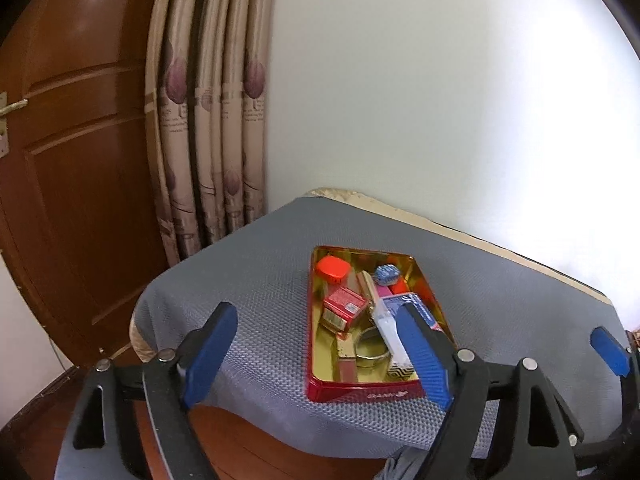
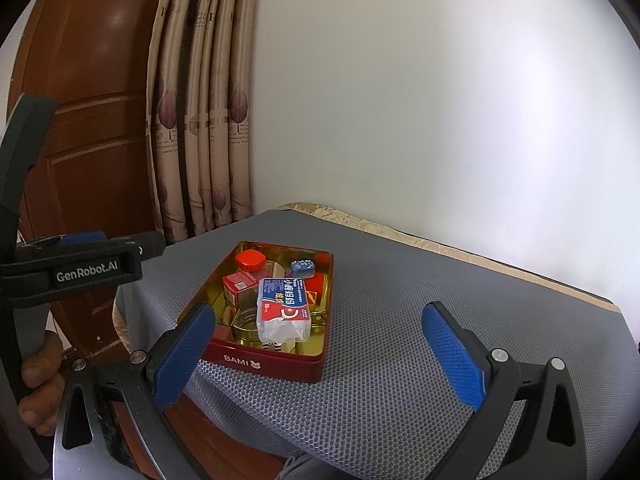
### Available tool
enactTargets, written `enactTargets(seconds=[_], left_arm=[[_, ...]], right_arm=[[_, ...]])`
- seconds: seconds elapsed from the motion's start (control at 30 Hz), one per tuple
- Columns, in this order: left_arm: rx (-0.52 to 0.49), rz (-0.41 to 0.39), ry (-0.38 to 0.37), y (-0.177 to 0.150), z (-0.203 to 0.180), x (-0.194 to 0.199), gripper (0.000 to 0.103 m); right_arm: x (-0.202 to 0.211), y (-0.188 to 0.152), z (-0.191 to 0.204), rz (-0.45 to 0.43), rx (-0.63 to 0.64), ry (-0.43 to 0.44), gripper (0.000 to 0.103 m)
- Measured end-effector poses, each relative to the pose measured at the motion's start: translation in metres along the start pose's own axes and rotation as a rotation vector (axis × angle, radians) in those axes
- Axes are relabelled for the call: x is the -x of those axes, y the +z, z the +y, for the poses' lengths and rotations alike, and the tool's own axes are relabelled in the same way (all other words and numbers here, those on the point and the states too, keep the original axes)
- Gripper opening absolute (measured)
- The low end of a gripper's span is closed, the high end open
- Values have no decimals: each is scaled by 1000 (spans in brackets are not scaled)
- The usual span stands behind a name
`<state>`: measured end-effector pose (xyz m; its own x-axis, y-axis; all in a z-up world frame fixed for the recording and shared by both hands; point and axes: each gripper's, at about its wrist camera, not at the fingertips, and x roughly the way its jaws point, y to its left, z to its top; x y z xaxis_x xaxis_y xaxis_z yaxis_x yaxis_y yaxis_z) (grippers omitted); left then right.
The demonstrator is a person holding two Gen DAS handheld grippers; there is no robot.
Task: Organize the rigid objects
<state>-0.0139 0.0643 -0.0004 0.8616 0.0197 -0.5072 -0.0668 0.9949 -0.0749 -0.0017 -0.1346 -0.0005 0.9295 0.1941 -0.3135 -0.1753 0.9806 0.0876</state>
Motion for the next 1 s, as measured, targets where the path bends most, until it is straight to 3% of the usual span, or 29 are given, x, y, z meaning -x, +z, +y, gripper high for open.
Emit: enactTargets(seconds=[1.0], left_arm=[[-7, 47, 25, -1, -1, -8, 84]], right_arm=[[-2, -2, 4, 16, 14, 7, 103]])
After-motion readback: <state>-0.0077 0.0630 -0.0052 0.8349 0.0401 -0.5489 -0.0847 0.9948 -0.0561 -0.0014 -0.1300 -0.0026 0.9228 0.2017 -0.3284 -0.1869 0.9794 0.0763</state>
